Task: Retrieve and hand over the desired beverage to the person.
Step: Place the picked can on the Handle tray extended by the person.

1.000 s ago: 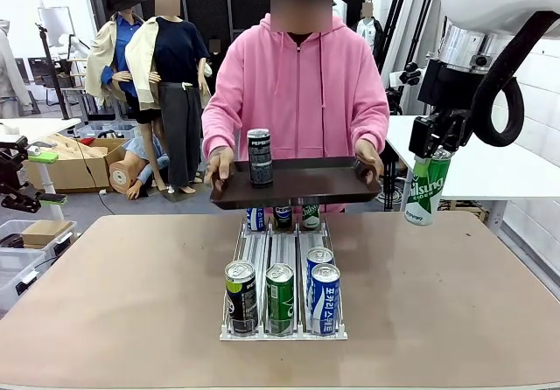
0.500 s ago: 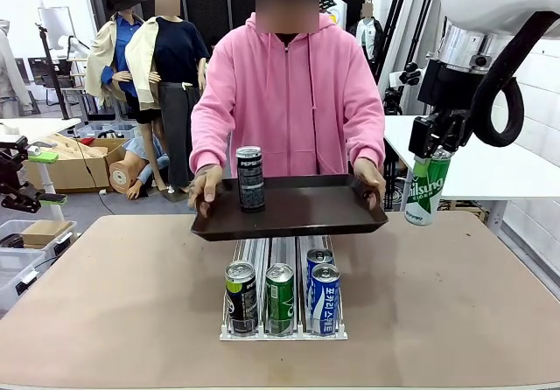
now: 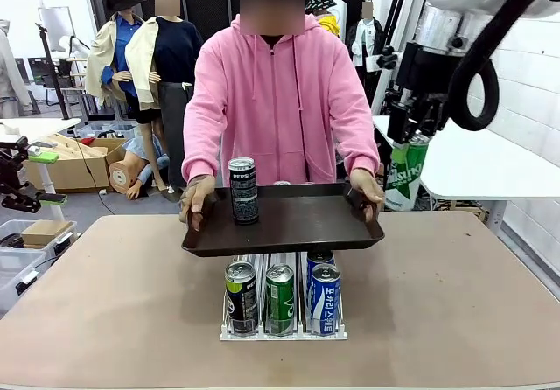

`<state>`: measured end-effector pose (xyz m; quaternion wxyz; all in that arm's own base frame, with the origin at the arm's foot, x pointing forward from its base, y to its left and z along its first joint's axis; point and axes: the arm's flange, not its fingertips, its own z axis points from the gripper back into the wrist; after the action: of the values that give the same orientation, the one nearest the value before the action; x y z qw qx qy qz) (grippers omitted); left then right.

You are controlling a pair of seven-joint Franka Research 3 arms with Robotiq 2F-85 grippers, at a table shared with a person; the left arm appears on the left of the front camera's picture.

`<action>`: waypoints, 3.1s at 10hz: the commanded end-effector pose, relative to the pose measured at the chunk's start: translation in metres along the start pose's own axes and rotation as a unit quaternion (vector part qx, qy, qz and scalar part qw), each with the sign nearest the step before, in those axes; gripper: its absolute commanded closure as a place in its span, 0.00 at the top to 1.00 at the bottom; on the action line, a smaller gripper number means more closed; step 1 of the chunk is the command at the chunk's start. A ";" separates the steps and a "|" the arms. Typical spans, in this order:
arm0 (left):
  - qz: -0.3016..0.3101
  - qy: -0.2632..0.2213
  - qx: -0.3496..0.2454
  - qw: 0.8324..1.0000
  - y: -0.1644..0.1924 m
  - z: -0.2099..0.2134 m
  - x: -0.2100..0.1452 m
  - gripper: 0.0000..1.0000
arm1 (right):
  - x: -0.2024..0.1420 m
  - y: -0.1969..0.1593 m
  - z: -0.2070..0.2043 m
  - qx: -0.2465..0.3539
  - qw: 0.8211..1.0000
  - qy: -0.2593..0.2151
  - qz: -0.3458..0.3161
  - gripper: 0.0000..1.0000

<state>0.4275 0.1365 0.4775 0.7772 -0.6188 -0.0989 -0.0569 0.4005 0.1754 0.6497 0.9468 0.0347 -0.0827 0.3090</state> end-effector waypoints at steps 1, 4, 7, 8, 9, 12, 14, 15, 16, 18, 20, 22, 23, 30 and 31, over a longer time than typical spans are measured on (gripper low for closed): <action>-0.002 -0.004 0.001 1.000 -0.002 0.000 -0.002 1.00 | 0.030 0.009 0.005 0.004 1.000 0.014 0.010 0.23; -0.002 -0.004 0.001 1.000 -0.002 0.000 -0.002 1.00 | 0.066 0.030 -0.002 0.004 0.999 0.014 0.038 0.23; -0.002 -0.004 0.001 1.000 -0.002 0.000 -0.002 1.00 | 0.103 0.053 -0.008 -0.011 0.998 0.021 0.063 0.23; -0.002 -0.004 0.001 1.000 -0.002 0.000 -0.002 1.00 | 0.116 0.060 -0.009 -0.014 0.997 0.023 0.070 0.23; -0.002 -0.004 0.001 1.000 -0.002 0.000 -0.002 1.00 | 0.129 0.063 -0.013 -0.015 0.996 0.022 0.083 0.23; -0.002 -0.004 0.001 1.000 -0.002 0.000 -0.002 1.00 | 0.163 0.066 -0.035 -0.011 0.993 0.026 0.116 0.23; -0.002 -0.004 0.001 1.000 -0.002 0.000 -0.002 1.00 | 0.178 0.069 -0.053 -0.007 0.990 0.033 0.135 0.23; -0.002 -0.004 0.001 1.000 -0.002 0.000 -0.002 1.00 | 0.183 0.067 -0.060 -0.003 0.989 0.038 0.140 0.23; -0.002 -0.004 0.001 1.000 -0.002 0.000 -0.002 1.00 | 0.187 0.063 -0.067 0.004 0.989 0.045 0.141 0.23; -0.002 -0.004 0.001 1.000 -0.002 0.000 -0.002 1.00 | 0.188 0.060 -0.079 0.011 0.988 0.055 0.144 0.23; -0.002 -0.004 0.001 1.000 -0.002 0.000 -0.002 1.00 | 0.189 0.060 -0.090 0.015 0.987 0.064 0.149 0.23; -0.002 -0.004 0.001 1.000 -0.002 0.000 -0.002 1.00 | 0.188 0.059 -0.099 0.024 0.986 0.066 0.153 0.23; -0.002 -0.004 0.001 1.000 -0.002 0.000 -0.002 1.00 | 0.188 0.058 -0.102 0.026 0.985 0.067 0.154 0.23; -0.002 -0.004 0.001 1.000 -0.002 0.000 -0.002 1.00 | 0.185 0.052 -0.115 0.045 0.984 0.070 0.155 0.49; -0.002 -0.004 0.001 1.000 -0.002 0.000 -0.002 1.00 | 0.184 0.052 -0.114 0.046 0.985 0.069 0.155 0.69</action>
<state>0.4273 0.1359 0.4780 0.7773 -0.6187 -0.0989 -0.0575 0.5326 0.3427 0.5679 0.8937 0.0307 -0.0046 0.4475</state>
